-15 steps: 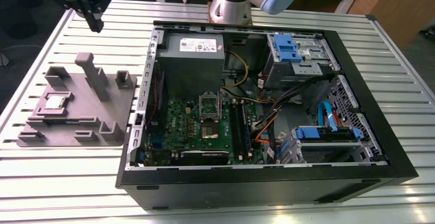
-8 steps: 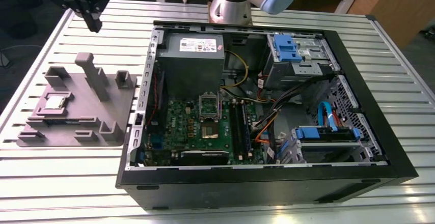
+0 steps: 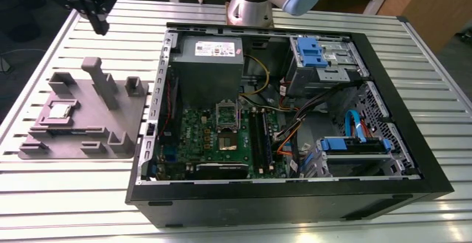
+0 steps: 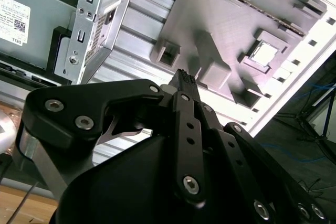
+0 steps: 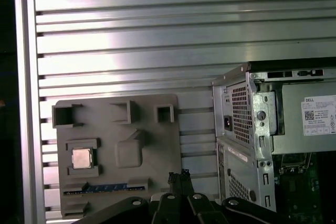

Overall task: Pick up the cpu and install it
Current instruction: 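Reach for the cpu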

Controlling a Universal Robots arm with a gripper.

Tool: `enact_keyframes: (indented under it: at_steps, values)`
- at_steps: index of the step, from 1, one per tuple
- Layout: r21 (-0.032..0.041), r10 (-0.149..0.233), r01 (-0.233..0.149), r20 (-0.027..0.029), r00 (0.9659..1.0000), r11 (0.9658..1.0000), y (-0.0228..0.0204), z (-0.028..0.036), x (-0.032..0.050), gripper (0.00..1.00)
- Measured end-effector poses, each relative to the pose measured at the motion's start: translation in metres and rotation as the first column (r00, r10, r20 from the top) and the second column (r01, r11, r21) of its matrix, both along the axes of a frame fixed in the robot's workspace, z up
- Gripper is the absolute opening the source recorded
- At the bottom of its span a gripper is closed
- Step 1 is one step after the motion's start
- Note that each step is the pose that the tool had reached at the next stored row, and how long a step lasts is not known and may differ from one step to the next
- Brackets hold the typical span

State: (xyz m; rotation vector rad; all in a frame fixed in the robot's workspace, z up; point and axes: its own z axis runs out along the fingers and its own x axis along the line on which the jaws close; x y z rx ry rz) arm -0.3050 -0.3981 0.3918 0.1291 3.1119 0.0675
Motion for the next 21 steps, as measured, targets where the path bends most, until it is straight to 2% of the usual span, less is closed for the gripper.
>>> enact_keyframes:
  at_steps: [21]
  values:
    - [0.0,0.0,0.0,0.0,1.0,1.0,0.0,0.0,-0.0056,0.1]
